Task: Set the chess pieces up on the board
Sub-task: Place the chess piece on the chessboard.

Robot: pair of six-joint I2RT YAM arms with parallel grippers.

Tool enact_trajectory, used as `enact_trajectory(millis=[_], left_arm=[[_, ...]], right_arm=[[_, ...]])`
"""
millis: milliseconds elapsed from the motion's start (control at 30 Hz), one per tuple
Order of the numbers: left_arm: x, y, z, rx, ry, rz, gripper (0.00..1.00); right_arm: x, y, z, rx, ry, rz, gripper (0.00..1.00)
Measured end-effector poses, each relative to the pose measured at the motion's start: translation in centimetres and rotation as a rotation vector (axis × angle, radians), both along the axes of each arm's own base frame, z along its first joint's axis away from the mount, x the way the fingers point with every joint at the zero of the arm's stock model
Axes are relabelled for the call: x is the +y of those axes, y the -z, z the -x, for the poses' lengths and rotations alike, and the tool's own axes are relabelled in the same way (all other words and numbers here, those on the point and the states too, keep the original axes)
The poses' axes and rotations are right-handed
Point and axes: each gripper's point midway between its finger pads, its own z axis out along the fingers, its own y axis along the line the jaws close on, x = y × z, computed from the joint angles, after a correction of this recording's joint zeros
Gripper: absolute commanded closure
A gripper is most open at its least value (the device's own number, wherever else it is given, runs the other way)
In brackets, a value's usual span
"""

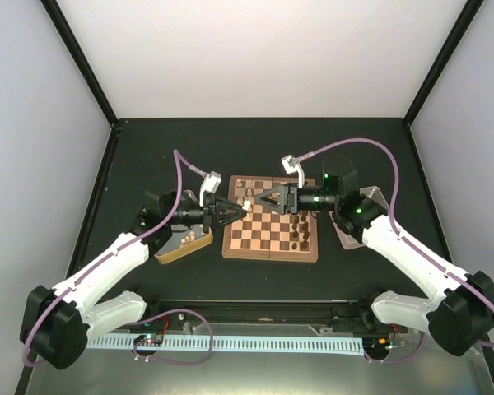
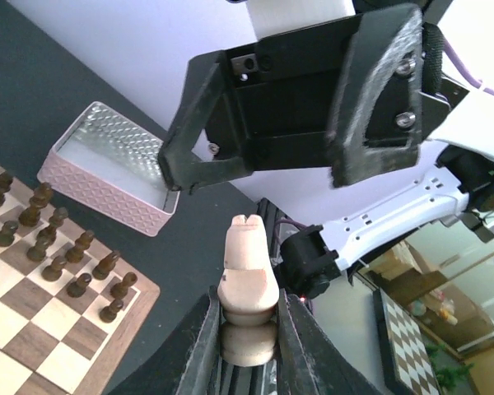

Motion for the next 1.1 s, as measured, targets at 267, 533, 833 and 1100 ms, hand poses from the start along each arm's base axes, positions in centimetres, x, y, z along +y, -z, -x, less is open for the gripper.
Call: enact_trajectory(millis=[267,533,833,1100], left_arm=[[-0.6,-0.7,1.1,-0.032,0.055,0.014,0.91],[-0.9,-0.7,1.5,-0.033,0.072,0.015,0.91],[-0.9,-0.7,1.6,-0.031,0.075,0.014,0.73],[-0.4,0.8,-0.1,-0.020,-0.047,-0.067,0.32]], right_arm=[[0.6,0.1,1.3,-0.019,-0.052,0.024,0.57],[1.5,-0.1,2.6,-0.035,-0.110,0.026,0.75],[1.9,0.3,2.8,-0.028,-0.134,0.031,0.99],[1.7,1.1,0.6,-0.069,-0.007,0.088,0.99]])
